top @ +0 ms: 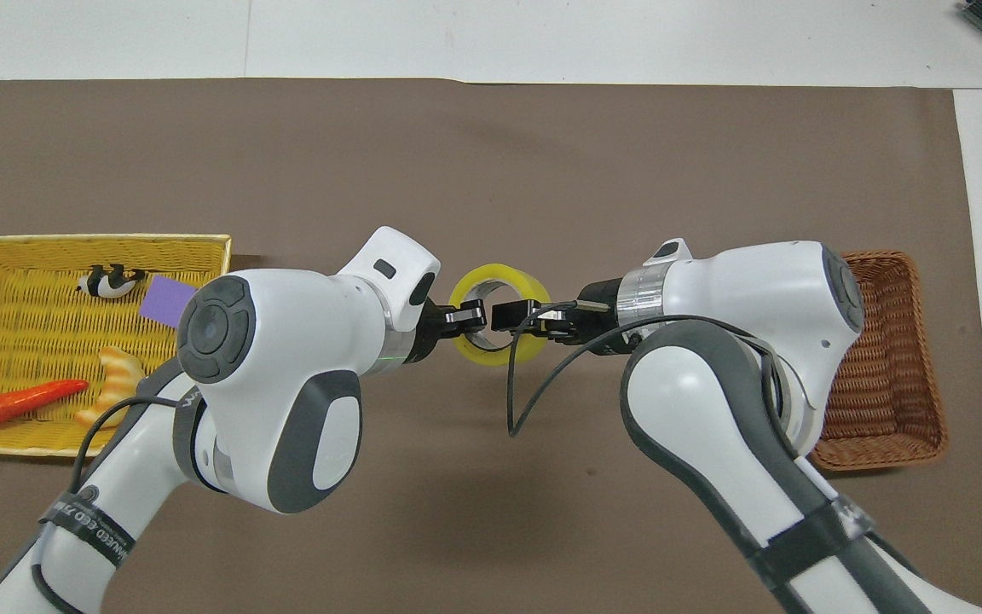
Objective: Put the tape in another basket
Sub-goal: 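Carry the tape roll toward the right gripper and hand it over, then hold the tape with the right gripper while the left gripper withdraws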
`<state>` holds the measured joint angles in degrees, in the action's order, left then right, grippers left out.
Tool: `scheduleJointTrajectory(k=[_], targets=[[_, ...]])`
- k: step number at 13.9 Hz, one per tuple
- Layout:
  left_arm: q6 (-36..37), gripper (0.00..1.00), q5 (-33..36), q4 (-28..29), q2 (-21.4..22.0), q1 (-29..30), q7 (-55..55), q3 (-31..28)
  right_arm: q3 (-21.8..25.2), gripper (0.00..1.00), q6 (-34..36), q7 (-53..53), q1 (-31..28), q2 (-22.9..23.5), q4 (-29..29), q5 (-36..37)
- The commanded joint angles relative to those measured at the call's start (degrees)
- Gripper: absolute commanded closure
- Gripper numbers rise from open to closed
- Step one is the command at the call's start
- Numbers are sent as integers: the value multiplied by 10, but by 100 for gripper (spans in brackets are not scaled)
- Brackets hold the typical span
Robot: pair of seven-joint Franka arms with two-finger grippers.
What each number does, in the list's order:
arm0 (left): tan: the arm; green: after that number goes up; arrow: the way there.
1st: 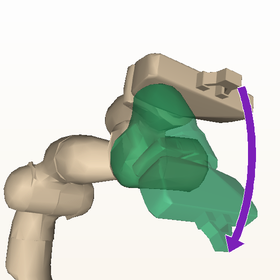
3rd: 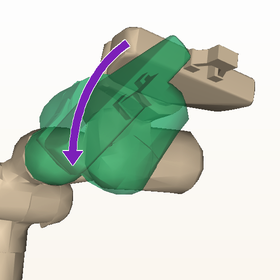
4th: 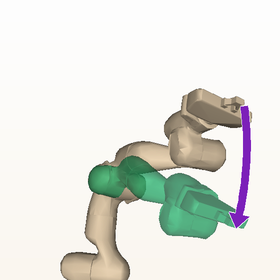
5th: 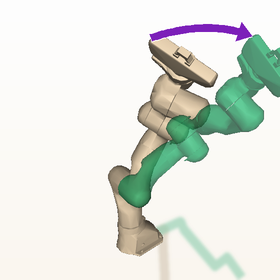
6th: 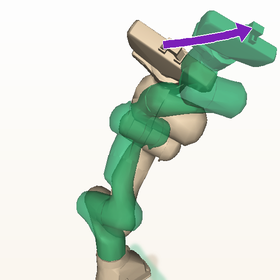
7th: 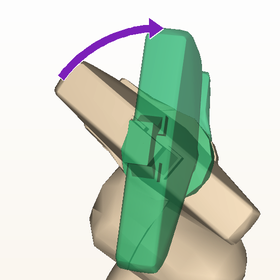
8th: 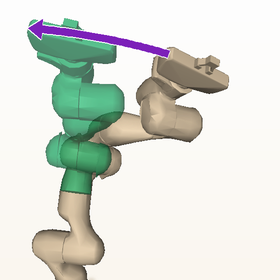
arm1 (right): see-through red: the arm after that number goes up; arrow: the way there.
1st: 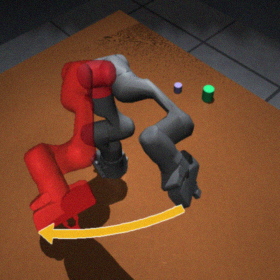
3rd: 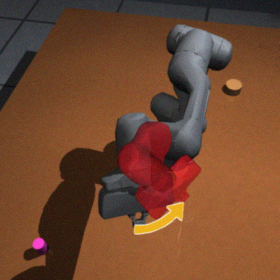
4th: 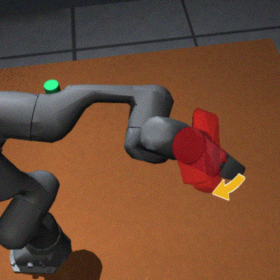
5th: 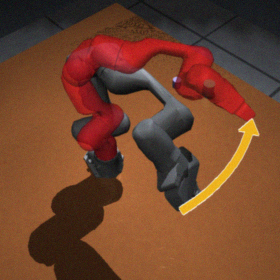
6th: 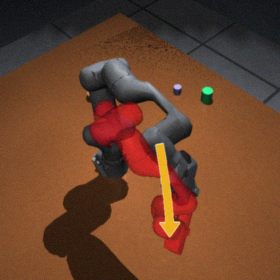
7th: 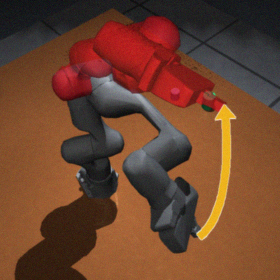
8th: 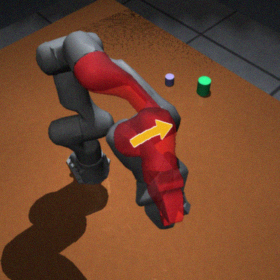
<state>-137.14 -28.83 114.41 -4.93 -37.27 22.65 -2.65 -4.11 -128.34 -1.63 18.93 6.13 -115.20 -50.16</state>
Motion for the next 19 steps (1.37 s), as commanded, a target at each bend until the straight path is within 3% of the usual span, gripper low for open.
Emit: scheduleJointTrajectory(k=[1,5,9,12,16,19], targets=[[-3,3,-7,-11,0,-10,-6,-9,-5,100,7,29,-8,11,26,9],[25,0,-2,-11,31,3,-8,-18,-5,100,1,48,-6,11,27,15],[140,0,14,-10,70,56,-36,-18,-1,100,4,51,-11,14,27,42],[222,0,156,-9,84,88,-40,-18,1,100,10,50,-34,13,28,80],[244,0,281,-5,88,154,-113,-18,3,100,61,74,-67,11,73,143],[245,0,297,-30,91,227,-232,-18,3,100,127,108,-83,10,120,221]])
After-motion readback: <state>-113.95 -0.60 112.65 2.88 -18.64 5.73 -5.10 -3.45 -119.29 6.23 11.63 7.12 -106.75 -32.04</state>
